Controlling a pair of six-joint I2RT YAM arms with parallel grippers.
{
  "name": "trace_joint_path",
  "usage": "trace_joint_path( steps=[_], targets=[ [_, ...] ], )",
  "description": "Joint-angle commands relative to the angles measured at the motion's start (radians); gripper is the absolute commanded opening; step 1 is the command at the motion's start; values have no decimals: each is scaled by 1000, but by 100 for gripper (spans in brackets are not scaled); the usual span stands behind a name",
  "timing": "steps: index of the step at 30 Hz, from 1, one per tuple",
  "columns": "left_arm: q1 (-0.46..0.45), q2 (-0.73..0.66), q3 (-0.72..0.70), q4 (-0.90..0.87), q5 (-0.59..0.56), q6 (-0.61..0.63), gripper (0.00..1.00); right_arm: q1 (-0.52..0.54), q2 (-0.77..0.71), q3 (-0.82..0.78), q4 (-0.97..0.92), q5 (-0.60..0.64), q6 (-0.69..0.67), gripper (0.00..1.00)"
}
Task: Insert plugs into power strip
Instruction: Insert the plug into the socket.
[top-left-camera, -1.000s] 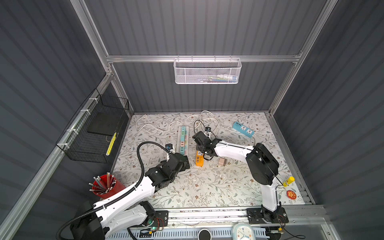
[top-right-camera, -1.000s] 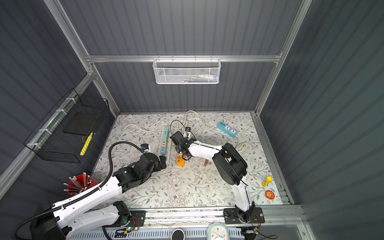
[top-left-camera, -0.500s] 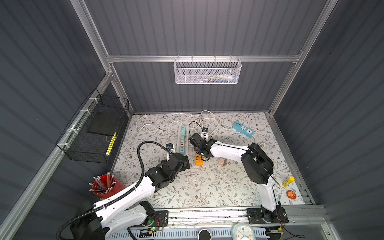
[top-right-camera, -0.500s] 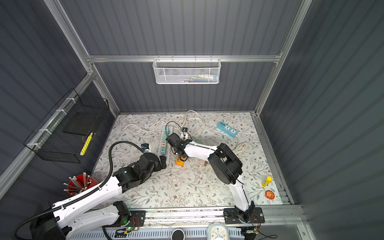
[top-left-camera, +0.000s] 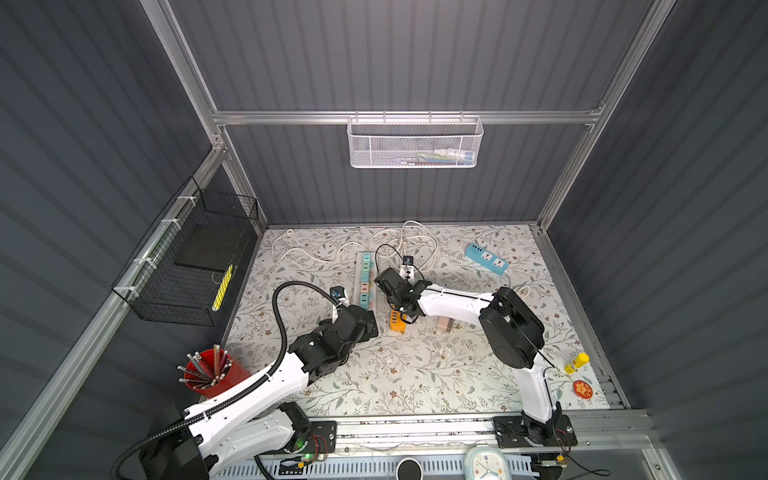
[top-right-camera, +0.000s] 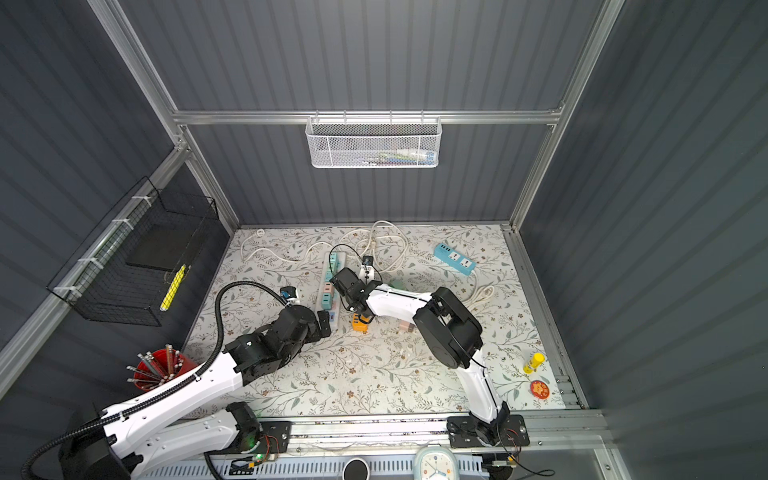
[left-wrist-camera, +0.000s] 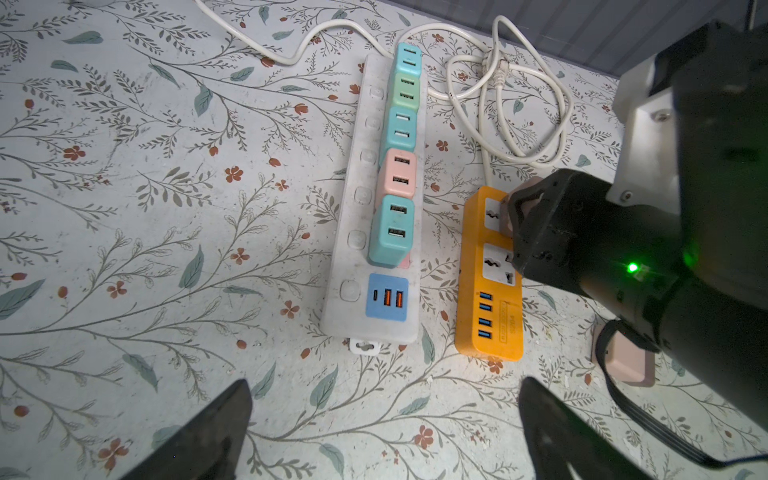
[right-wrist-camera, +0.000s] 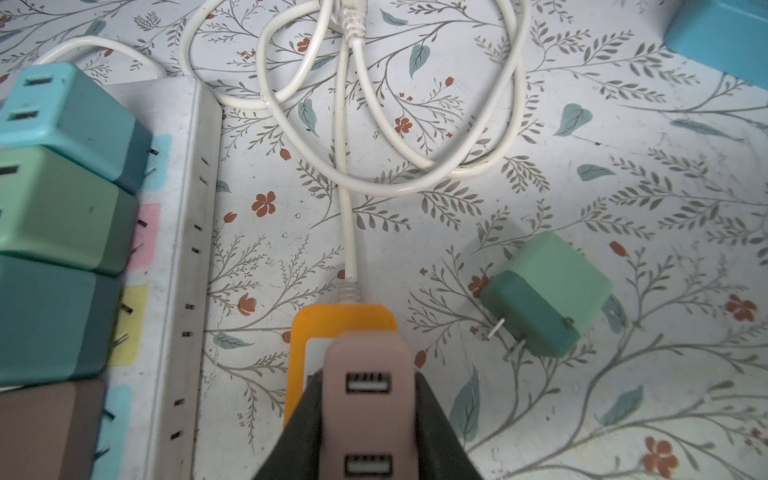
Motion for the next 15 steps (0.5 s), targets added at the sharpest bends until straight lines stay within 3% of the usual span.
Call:
trace_joint_path(
  steps=[1,6,11,15],
  targets=[
    [5,-9,47,-39,-38,24,100,-9,42,-98,-66,-109,-60,31],
    [6,-19,72,-62,-100,68,100,-4,-52,-259,74,-155,-127,29],
    [5,-49,54,-56,-120,74,100,-4,-107,-328,106,-128,-180,29],
    [6,-34,59,-45,-121,73,100,-4,-124,-333,153,-194,-286,30]
  ],
)
